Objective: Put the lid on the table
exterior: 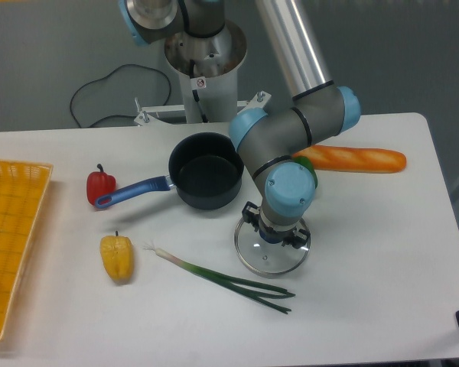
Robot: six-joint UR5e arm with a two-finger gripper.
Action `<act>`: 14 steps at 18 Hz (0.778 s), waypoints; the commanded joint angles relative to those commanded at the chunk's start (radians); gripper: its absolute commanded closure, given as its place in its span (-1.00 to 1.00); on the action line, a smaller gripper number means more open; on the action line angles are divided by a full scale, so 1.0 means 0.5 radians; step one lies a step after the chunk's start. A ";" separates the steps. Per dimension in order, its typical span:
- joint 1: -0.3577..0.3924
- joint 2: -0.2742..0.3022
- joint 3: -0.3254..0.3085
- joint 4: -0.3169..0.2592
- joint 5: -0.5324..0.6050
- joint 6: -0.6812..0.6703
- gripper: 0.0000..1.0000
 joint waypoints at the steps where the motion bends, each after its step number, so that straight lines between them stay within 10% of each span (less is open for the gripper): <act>1: 0.000 0.000 0.000 0.000 0.003 0.000 -0.28; 14: -0.003 -0.006 0.003 0.000 0.003 0.000 -0.49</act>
